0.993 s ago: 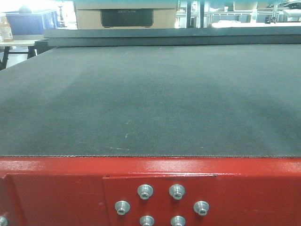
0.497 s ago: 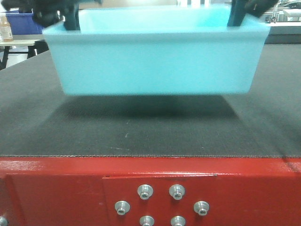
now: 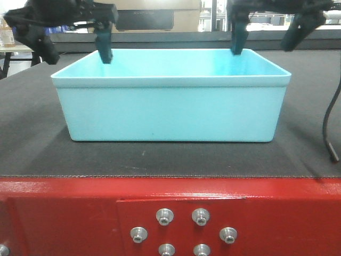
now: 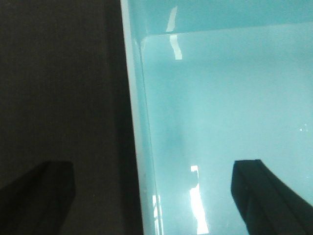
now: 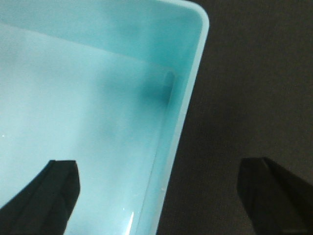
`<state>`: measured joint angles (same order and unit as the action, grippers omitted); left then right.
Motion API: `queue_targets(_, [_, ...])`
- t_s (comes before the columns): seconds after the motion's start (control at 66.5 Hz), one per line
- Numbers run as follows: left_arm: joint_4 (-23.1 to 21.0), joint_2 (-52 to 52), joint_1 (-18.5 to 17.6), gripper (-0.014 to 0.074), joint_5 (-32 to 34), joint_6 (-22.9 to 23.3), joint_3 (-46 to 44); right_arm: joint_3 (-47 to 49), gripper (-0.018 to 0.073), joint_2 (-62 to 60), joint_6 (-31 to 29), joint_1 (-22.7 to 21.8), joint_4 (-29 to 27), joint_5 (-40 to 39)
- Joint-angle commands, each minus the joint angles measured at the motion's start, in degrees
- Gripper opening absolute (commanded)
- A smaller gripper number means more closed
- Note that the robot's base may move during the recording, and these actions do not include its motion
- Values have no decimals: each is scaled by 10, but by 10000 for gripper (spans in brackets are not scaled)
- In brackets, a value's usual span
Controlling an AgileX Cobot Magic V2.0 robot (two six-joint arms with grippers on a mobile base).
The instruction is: Fetch blue bin and place on conveyor start
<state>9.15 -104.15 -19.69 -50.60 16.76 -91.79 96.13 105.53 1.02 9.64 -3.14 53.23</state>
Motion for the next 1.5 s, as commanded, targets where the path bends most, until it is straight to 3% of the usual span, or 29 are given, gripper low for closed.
queue_targets(0.0, [11,41,1,417,-17,-4,-5,4,482,-42,-4,1,9,-1])
queue_targets(0.105, [29,94,1,244,-32,-18,-5,4,319,-85,-4,1,10,13])
queue_targets(0.301, [44,191,1,-100,-54,-30,11,-21,-122,-162,-4,-3,11,28])
queue_targets(0.331, [47,205,1,-110,-52,-30,20,-33,-169,-174,-3,-6,11,24])
queue_targets(0.451, [69,264,4,-111,-27,-30,73,-104,-160,-229,5,-29,11,-5])
queue_targets(0.557, [65,320,26,-111,25,-30,153,-178,-162,-277,5,-52,11,-45])
queue_targets(0.782, [11,433,92,-111,160,-30,367,-359,-162,-396,5,-65,16,-159])
queue_targets(1.068, [10,613,97,-111,259,-30,585,-584,-162,-571,5,-65,19,-288])
queue_targets(1.249, [10,741,97,-111,285,-30,642,-654,-162,-672,5,-65,19,-343])
queue_targets(1.49, [11,842,97,-111,290,-30,658,-664,-162,-738,5,-65,19,-356])
